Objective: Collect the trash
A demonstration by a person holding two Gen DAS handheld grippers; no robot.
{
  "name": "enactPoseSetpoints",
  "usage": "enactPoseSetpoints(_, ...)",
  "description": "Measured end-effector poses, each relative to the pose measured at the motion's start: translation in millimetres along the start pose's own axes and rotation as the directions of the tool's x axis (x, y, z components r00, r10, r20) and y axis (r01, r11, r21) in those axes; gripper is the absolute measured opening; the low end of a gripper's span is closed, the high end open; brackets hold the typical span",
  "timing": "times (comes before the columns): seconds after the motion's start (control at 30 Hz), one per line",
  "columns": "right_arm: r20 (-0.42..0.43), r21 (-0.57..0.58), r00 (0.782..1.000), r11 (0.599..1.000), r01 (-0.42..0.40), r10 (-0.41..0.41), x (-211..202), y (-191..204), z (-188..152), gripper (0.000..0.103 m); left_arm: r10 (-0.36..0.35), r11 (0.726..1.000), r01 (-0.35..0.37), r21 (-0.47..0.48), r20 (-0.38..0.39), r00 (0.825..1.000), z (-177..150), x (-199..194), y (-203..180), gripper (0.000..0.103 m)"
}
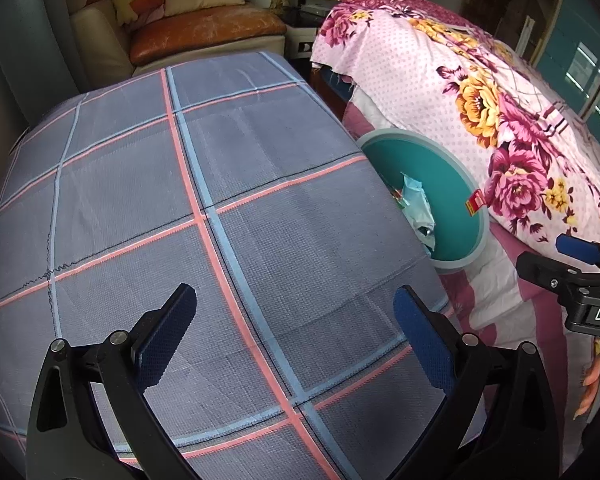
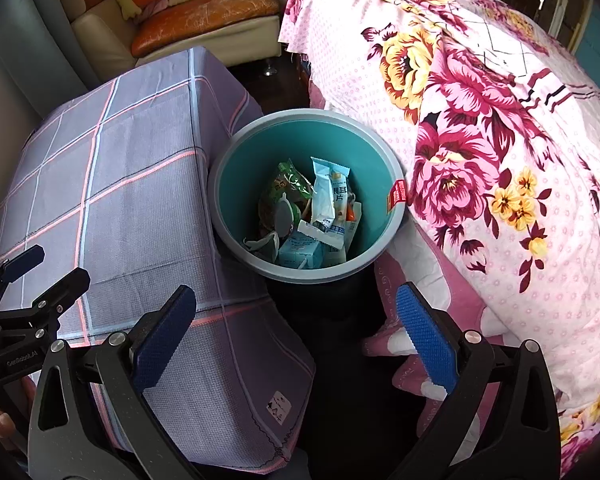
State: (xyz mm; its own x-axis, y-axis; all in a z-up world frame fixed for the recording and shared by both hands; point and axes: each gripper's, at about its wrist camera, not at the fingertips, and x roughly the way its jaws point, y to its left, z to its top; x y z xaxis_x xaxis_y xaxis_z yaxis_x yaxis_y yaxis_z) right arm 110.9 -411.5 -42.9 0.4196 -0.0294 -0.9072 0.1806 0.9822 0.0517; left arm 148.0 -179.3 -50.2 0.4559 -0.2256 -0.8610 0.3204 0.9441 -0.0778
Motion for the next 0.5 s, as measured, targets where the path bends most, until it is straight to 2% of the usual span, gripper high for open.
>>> enactPoseSetpoints(0.5,0.004,-0.010,1.000,1.000,0.014,-0.014,-6.6,5.6,0.8,0.096,-0.001,1.000,0.001,-0.003,0.008,1.000,2.7,-4.3,6.8,0.099)
